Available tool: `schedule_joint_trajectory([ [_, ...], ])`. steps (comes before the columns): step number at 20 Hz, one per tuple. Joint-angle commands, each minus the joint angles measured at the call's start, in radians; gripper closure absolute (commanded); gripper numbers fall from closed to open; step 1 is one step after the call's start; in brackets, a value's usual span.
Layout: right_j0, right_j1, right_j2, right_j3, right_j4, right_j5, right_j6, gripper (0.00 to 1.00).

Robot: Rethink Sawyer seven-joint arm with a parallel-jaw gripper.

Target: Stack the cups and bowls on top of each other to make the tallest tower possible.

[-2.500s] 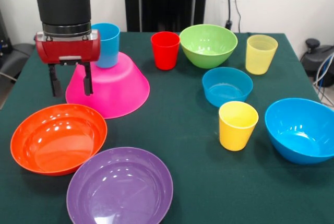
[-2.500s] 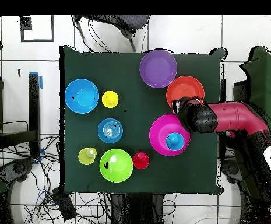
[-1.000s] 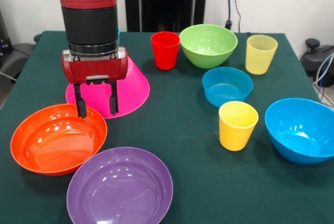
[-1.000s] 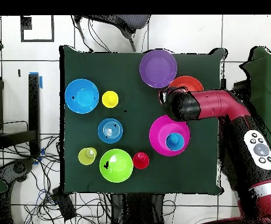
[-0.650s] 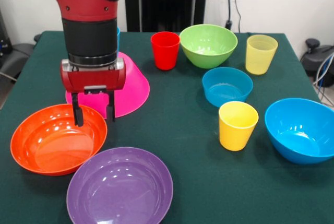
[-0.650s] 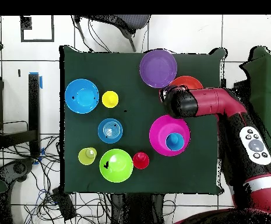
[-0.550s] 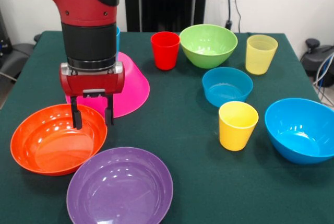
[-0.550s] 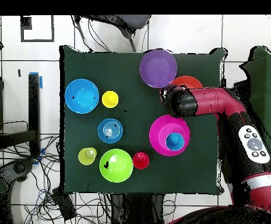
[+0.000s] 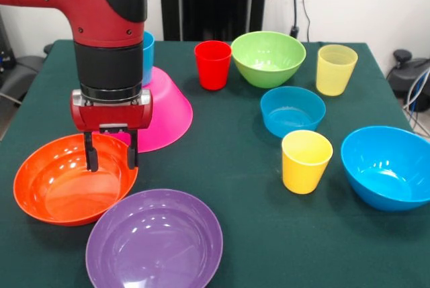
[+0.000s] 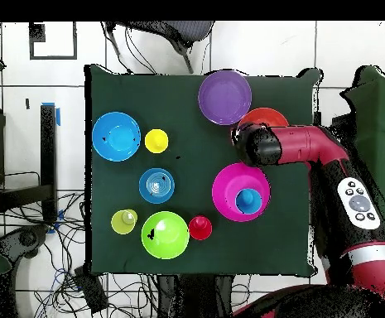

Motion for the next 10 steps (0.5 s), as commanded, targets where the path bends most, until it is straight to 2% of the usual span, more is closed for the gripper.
schedule_joint_trajectory([
  [1,0.043,0.021,-0.062,-0.035,-0.032,0.076,-0.066,0.00],
  [5,0.054,0.005,-0.061,-0.019,-0.013,0.077,-0.043,0.00],
  [10,0.077,-0.005,-0.063,0.019,0.005,0.033,0.023,0.00],
])
